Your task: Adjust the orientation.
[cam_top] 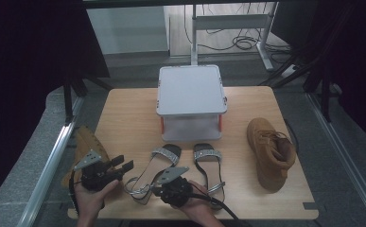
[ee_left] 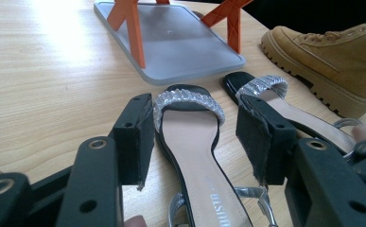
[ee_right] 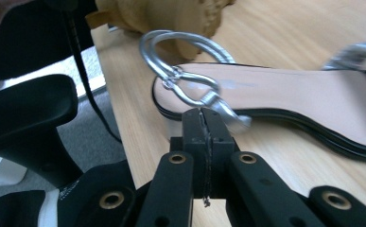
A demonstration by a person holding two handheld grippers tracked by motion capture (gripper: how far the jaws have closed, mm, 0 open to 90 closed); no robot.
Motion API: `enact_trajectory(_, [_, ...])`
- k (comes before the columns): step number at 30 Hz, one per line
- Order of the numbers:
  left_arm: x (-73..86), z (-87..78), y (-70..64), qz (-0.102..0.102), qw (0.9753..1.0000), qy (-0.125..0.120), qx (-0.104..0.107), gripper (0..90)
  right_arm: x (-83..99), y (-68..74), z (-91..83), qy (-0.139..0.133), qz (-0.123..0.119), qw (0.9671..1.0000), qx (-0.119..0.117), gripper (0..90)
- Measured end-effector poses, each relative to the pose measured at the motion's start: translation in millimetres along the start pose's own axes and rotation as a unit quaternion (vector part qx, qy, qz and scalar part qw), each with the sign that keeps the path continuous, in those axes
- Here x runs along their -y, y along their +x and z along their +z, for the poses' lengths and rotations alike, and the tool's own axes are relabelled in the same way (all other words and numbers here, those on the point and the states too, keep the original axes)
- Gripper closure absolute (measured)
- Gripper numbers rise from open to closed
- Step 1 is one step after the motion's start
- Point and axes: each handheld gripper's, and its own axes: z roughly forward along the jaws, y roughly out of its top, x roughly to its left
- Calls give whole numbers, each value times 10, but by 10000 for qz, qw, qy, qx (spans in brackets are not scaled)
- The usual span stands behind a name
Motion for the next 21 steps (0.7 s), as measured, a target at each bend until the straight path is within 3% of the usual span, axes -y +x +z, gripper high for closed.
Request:
enact_trajectory(10, [0, -26, -40, 30, 10000, -32, -75, 476, 259, -220, -493, -391, 372, 9977, 398, 893])
enact_trajectory(19, [7, -15, -70, 76, 9999, -10, -77, 475, 393, -242, -734, -504, 421, 9957, 652, 893])
enact_trajectory(21, [3, -21, -73, 82, 10000, -19, -51, 475, 479, -264, -803, -524, 530, 9945, 734, 893])
